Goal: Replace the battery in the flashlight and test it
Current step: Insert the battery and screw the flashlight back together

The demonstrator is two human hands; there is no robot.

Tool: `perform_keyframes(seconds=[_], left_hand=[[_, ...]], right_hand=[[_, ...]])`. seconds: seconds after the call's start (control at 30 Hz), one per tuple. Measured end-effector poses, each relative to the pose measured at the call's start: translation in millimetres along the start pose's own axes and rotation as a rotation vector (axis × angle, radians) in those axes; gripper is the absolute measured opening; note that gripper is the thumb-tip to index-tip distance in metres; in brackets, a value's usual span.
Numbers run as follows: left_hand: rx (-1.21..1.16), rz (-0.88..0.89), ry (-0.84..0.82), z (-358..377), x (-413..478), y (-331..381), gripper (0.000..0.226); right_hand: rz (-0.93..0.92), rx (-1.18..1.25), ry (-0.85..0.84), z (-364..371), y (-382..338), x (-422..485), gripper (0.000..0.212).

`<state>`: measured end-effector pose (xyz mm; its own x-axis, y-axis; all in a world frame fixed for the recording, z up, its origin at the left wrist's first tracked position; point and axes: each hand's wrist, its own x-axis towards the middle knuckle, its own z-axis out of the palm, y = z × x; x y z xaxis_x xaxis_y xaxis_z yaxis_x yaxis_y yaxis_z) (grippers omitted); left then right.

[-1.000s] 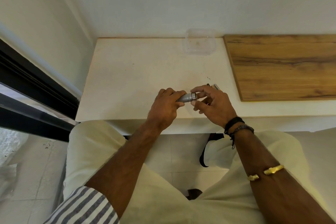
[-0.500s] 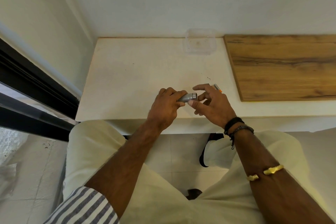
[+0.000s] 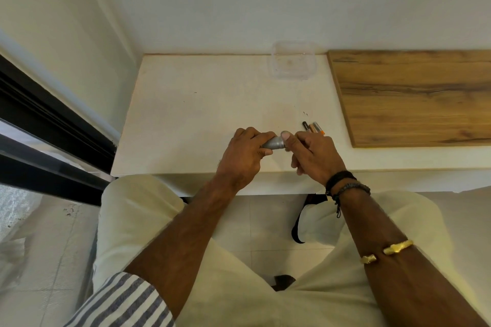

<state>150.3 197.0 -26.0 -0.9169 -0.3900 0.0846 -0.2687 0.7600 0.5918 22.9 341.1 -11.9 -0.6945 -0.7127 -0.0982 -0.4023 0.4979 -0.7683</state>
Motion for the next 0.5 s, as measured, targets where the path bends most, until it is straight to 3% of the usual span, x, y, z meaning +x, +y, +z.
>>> perform_keyframes(seconds=[0.07, 0.2, 0.4, 0.5], left_hand=[[-0.010, -0.009, 0.000, -0.4, 0.4, -1.5, 0.033], [-0.047, -0.027, 0.021, -0.6, 0.2, -2.1, 0.032], [-0.054, -0.036, 0.018, 0.5, 2.2, -3.3, 0.026], [-0.043, -0.031, -0.001, 2.3, 2.2, -2.9, 0.027]], right_hand=[[-0.042, 0.091, -0.029, -0.9, 1.9, 0.6, 0.032], [-0.180, 0.115, -0.010, -1.7, 3.5, 2.4, 0.033], [-0.122, 0.106, 0.003, -1.9, 2.6, 1.7, 0.022], [-0.039, 0.038, 0.015, -1.2, -1.4, 0.4, 0.037]])
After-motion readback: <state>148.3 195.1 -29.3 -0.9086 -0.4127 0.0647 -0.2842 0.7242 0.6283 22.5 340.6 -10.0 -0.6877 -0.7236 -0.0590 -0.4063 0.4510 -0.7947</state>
